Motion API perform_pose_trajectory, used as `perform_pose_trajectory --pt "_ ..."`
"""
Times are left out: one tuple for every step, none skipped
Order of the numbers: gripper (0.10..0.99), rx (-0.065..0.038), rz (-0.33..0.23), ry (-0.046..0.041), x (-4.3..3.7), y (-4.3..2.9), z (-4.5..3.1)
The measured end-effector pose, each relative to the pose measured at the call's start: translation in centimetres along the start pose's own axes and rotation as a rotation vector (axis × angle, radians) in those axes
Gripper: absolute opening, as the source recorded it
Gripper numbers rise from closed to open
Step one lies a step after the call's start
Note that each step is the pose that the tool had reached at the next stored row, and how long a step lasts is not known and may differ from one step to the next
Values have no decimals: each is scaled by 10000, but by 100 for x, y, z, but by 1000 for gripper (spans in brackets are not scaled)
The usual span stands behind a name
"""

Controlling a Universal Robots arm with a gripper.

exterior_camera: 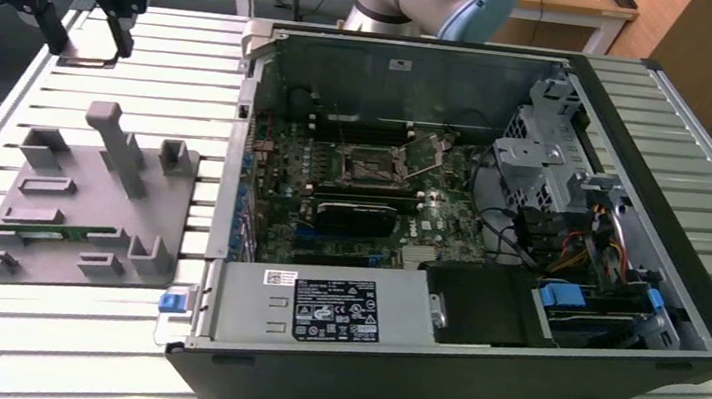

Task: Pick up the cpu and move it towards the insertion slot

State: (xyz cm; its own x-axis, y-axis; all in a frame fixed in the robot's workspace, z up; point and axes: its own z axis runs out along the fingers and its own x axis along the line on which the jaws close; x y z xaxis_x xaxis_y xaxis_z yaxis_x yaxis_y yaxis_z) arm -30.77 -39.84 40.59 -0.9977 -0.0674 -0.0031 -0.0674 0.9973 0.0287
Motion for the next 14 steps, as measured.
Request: perform_pose_trajectory --pt "549 0 -1 0 -8 -1 0" --pt "549 0 0 0 -16 -1 0" --pt "549 0 0 -1 -24 -2 0" --pt "549 -1 0 -1 -32 -2 0" --pt "549 0 -1 0 -40 -3 0" --pt "549 0 0 0 -48 -3 0" --pt "549 -1 0 -1 -55 -4 0" --pt "549 0 0 0 -63 -4 0" --pt "549 0 0 0 -72 -5 0" --pt "549 -1 0 -1 -80 -5 1" --pt "549 0 0 -1 -89 -6 0" --pt "549 -1 0 -1 -97 -6 0" --pt "549 0 0 0 -106 -7 0" --pt "549 -1 0 -1 -114 -8 1"
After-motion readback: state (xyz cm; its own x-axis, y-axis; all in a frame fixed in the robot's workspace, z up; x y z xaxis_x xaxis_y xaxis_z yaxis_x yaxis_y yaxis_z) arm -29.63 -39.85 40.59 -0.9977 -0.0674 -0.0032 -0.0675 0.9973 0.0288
